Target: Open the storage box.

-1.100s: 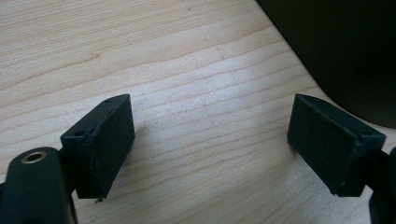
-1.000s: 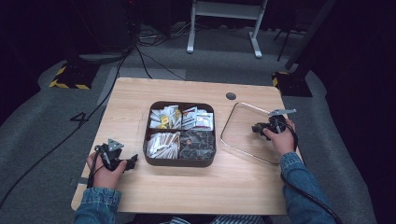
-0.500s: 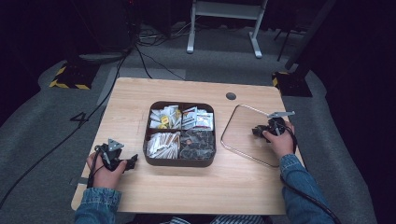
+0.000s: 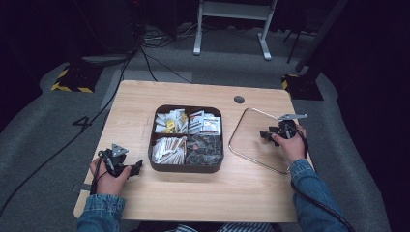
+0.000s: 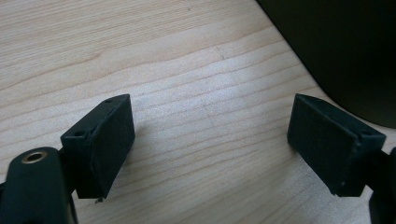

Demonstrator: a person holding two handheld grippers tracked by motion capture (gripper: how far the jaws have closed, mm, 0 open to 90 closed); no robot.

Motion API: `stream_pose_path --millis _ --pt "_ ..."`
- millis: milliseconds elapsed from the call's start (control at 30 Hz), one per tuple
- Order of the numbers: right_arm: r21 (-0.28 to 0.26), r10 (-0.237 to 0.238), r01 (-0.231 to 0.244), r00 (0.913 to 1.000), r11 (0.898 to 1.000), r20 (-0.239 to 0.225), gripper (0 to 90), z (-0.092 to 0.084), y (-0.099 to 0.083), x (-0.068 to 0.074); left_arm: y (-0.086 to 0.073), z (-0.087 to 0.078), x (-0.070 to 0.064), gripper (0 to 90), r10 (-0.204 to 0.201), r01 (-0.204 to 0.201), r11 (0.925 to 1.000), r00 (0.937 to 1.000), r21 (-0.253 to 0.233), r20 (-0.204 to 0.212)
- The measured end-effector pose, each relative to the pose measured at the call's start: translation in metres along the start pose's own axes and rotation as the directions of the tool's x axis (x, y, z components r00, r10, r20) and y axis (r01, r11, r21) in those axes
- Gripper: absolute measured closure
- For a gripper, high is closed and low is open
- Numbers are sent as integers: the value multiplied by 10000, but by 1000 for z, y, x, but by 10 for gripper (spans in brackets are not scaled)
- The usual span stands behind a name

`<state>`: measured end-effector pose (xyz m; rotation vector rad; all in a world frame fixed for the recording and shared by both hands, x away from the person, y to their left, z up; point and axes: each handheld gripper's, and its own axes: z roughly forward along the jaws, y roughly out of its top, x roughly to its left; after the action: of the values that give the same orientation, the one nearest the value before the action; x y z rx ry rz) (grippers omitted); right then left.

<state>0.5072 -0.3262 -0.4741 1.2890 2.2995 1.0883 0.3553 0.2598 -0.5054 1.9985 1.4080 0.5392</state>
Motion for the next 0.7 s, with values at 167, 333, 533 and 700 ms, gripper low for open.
stream_pose_path --millis 167,333,533,700 --pt "-390 -1 1 10000 9992 -9 388 -10 7 2 0 0 0 155 15 -15 10000 10000 -7 -3" --pt "-853 -100 85 9998 9963 -168 381 -22 12 8 0 0 0 155 18 -18 10000 10000 6 5" --pt "-1291 -358 293 9982 9912 -480 376 -35 16 20 0 0 0 158 28 -28 10000 10000 0 -18" --pt "-1588 -460 339 9962 9867 -737 372 -48 15 32 0 0 -1 153 29 -29 10000 10000 74 74"
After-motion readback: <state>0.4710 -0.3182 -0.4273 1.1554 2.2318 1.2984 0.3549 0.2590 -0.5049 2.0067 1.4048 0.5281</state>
